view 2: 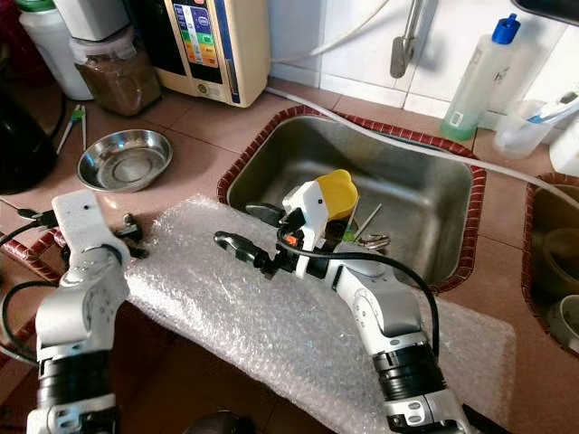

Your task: Kitchen organization

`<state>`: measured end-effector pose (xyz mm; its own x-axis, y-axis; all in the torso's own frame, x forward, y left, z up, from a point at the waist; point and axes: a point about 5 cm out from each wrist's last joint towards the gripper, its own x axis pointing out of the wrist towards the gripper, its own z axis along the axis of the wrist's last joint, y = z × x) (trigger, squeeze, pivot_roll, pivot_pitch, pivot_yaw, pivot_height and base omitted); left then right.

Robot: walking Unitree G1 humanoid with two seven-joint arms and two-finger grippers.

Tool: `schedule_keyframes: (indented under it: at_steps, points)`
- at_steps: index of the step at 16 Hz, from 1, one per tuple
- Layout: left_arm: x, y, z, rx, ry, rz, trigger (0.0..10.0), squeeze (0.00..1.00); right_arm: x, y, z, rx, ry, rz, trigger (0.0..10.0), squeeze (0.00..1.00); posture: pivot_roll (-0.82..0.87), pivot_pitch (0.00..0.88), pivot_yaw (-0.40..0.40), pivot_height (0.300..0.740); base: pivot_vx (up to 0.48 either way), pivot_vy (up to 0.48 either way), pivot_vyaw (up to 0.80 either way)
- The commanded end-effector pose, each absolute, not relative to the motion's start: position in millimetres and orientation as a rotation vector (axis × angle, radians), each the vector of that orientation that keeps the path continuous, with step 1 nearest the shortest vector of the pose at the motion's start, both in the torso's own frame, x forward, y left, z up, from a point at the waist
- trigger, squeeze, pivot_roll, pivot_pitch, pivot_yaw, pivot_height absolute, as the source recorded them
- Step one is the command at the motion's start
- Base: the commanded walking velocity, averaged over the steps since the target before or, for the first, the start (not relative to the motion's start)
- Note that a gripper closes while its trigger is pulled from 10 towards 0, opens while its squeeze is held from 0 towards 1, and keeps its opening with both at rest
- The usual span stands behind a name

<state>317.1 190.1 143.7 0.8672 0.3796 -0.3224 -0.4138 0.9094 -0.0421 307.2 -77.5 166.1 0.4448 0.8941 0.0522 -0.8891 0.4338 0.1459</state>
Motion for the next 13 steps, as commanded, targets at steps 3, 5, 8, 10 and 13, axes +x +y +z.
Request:
schedule_keyframes:
  at_steps: [3, 5, 8, 10, 13]
  points:
    - [323, 176, 131, -0.123, 0.379, 0.326, 10.0, 0.00, 304, -73, 171, 0.132, 0.018, 1.128, 10.0, 0.00, 0.03, 0.131, 0.046, 0.740, 0.000, 0.000, 0.00]
    - [326, 173, 130, -0.131, 0.388, 0.309, 10.0, 0.00, 305, -73, 171, 0.129, 0.018, 1.119, 10.0, 0.00, 0.03, 0.135, 0.046, 0.740, 0.000, 0.000, 0.00]
    - [332, 155, 131, -0.146, 0.385, 0.208, 10.0, 0.00, 307, -74, 170, 0.119, 0.018, 1.100, 10.0, 0.00, 0.03, 0.137, 0.044, 0.740, 0.000, 0.000, 0.00]
    - [334, 149, 131, -0.142, 0.383, 0.173, 10.0, 0.00, 308, -74, 171, 0.116, 0.017, 1.095, 10.0, 0.00, 0.02, 0.137, 0.045, 0.740, 0.000, 0.000, 0.00]
    - [338, 134, 130, -0.159, 0.377, 0.074, 10.0, 0.00, 309, -74, 171, 0.107, 0.015, 1.081, 10.0, 0.00, 0.02, 0.136, 0.047, 0.740, 0.000, 0.000, 0.00]
